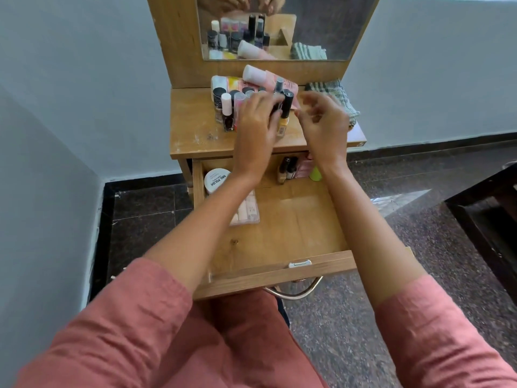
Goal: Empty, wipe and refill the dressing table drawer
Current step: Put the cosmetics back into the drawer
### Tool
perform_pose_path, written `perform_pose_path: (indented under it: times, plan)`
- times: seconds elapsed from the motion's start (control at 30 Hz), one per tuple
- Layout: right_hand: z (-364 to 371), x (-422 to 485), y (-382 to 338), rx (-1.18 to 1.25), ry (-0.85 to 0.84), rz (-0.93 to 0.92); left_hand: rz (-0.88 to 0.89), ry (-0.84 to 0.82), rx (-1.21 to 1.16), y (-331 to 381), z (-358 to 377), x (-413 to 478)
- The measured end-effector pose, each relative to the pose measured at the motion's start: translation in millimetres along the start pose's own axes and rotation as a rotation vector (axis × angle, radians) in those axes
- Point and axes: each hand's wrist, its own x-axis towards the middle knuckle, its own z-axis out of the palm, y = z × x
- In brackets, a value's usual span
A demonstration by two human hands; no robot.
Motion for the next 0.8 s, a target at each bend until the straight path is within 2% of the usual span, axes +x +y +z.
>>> perform_pose_path:
  times: [0.1, 0.17, 0.3, 0.4, 0.53, 0.8]
  plan:
    - [3.9, 19.1, -8.0, -0.051, -0.057, -0.026, 0.087, 0.016, 0.192, 4.4, -8.8, 30.4]
    - [7.0, 26.7, -7.9, -0.110, -0.116, -0.024, 0.149, -0.064, 0.291, 6.3, -12.1, 42.7]
    - [12.6, 30.5, -6.1, -0.139, -0.154, 0.002, 0.138, -0.272, 0.442, 2.4, -9.2, 51.9]
    - [14.3, 31.8, -5.8, -0.143, -0.145, 0.007, 0.129, -0.308, 0.512, 2.8, -6.0, 51.1]
    - [12.8, 32.8, -4.9, -0.136, -0.156, 0.030, 0.093, -0.315, 0.508, 6.6, -5.8, 51.7]
    - [-13.1, 20.0, -10.8, -0.106, -0.163, -0.006, 0.056, -0.354, 0.246, 21.3, -18.9, 42.5]
